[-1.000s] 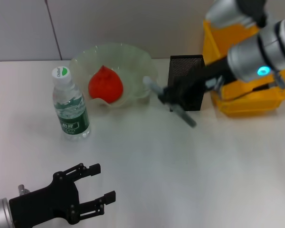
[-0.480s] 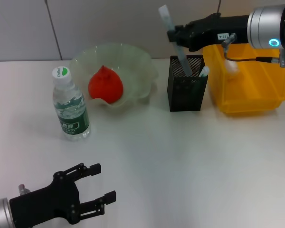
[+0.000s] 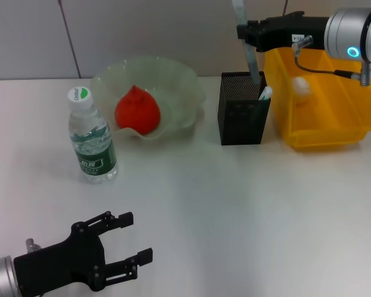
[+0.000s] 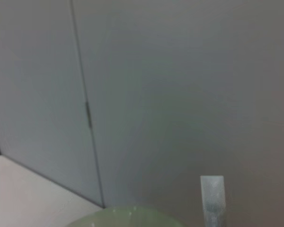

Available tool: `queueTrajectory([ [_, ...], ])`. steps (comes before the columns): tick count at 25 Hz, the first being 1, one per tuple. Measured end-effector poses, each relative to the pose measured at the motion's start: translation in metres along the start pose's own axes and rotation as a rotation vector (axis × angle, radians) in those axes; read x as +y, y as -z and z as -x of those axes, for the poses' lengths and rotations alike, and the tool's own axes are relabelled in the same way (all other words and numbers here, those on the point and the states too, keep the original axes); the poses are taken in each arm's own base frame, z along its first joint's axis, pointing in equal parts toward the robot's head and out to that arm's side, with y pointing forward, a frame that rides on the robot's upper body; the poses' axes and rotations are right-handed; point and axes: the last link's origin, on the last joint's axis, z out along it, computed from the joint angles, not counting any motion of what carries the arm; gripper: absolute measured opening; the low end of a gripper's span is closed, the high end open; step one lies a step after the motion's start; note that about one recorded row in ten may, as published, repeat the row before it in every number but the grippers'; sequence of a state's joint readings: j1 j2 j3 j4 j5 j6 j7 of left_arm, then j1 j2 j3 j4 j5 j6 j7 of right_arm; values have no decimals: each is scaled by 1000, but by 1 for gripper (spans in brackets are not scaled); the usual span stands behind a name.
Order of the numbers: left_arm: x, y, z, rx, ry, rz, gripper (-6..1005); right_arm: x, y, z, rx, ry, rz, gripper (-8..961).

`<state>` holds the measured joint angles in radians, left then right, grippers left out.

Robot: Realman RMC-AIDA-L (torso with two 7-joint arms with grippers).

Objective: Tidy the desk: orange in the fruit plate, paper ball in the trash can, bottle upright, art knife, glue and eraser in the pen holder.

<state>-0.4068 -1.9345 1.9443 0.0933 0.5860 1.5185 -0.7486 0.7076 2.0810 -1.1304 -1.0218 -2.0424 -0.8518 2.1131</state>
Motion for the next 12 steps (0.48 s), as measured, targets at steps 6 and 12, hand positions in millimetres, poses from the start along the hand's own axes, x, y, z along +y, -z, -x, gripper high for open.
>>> queueTrajectory([
  [6, -1, 0, 0, 0, -1, 0, 813, -2, -12, -7, 8, -16, -18, 141],
  [12, -1, 0, -1, 1, -5, 1, 813, 2, -23, -12, 19, -12, -34, 141],
])
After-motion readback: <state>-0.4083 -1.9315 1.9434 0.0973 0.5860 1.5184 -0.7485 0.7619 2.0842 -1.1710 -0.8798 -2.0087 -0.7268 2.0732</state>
